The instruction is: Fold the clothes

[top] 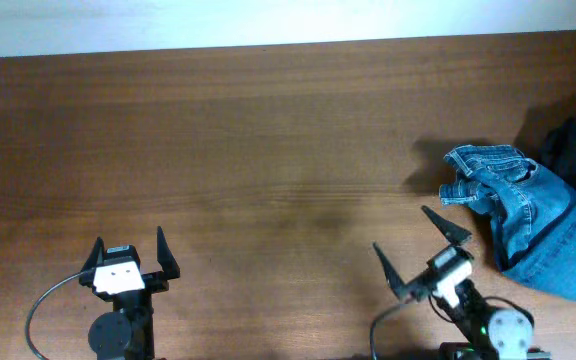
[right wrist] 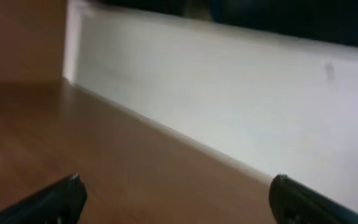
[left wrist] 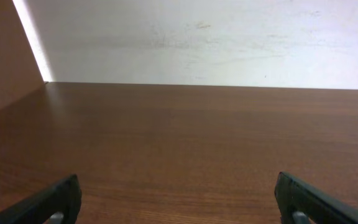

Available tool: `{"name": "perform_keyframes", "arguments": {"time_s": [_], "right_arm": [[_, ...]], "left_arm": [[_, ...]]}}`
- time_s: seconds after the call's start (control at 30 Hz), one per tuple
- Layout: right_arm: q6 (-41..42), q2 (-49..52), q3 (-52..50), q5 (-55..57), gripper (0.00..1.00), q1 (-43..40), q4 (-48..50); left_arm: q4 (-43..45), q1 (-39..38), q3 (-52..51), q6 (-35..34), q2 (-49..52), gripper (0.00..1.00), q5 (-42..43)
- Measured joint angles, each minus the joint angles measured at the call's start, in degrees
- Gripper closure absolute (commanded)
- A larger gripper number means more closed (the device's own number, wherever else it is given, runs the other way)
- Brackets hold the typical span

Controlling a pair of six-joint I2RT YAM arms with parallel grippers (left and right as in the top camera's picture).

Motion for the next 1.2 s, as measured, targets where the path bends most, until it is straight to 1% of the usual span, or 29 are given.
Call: {"name": "perform_keyframes", "arguments": {"time_s": [0.03, 0.1, 0.23, 0.33, 0.4, 0.47, 0.53, 0.63, 0.67, 0.7, 0.87, 0.93, 1.0, 1.1, 1.2], "right_arm": [[1.1, 0.0, 0.0, -2.2, 0.01, 0.0, 3.3], [2.8, 0.0, 0.1, -4.3, 0.01, 0.0, 5.3], [5.0, 0.1, 3.5, -6.2, 0.01, 0.0, 4.6], [5.7, 1.7, 9.8, -5.7, 0.01, 0.0, 0.2], [5.7, 4.8, 14.9, -4.4, 0.01, 0.0, -7.2], [4.3, 10.4, 21.4, -1.0, 0.01, -0.1, -19.2], [2.7, 18.3, 27.9, 3.1, 0.01, -0.1, -27.5], [-1.8, 32.3, 41.7, 10.6, 0.01, -0.1, -42.6], [-4.2, 38.2, 48.6, 14.0, 0.01, -0.1, -50.8], [-5.7, 42.5, 53.3, 16.4, 0.01, -0.1, -53.8], [-10.6, 65.0, 76.4, 29.5, 0.01, -0.1, -77.8], [-11.3, 71.1, 81.5, 32.0, 0.01, -0.1, -82.8], [-11.8, 76.6, 84.9, 33.9, 0.01, -0.1, -85.2], [-12.0, 81.9, 86.2, 37.8, 0.01, -0.1, -87.4], [-8.3, 83.9, 86.2, 44.6, 0.01, -0.6, -86.9]], "left_arm": [[0.0, 0.0, 0.0, 0.0, 0.0, 0.01, 0.0], [0.0, 0.0, 0.0, 0.0, 0.0, 0.01, 0.0], [0.0, 0.0, 0.0, 0.0, 0.0, 0.01, 0.0], [0.0, 0.0, 0.0, 0.0, 0.0, 0.01, 0.0], [0.0, 0.0, 0.0, 0.0, 0.0, 0.01, 0.0], [0.0, 0.0, 0.0, 0.0, 0.0, 0.01, 0.0], [0.0, 0.0, 0.0, 0.0, 0.0, 0.01, 0.0], [0.0, 0.0, 0.0, 0.0, -0.1, 0.01, 0.0], [0.0, 0.0, 0.0, 0.0, -0.2, 0.01, 0.0], [0.0, 0.0, 0.0, 0.0, -0.2, 0.01, 0.0], [0.0, 0.0, 0.0, 0.0, -0.2, 0.01, 0.0], [0.0, 0.0, 0.0, 0.0, -0.2, 0.01, 0.0], [0.0, 0.0, 0.0, 0.0, -0.2, 0.01, 0.0], [0.0, 0.0, 0.0, 0.0, -0.2, 0.01, 0.0], [0.0, 0.0, 0.0, 0.0, -0.2, 0.01, 0.0]]}}
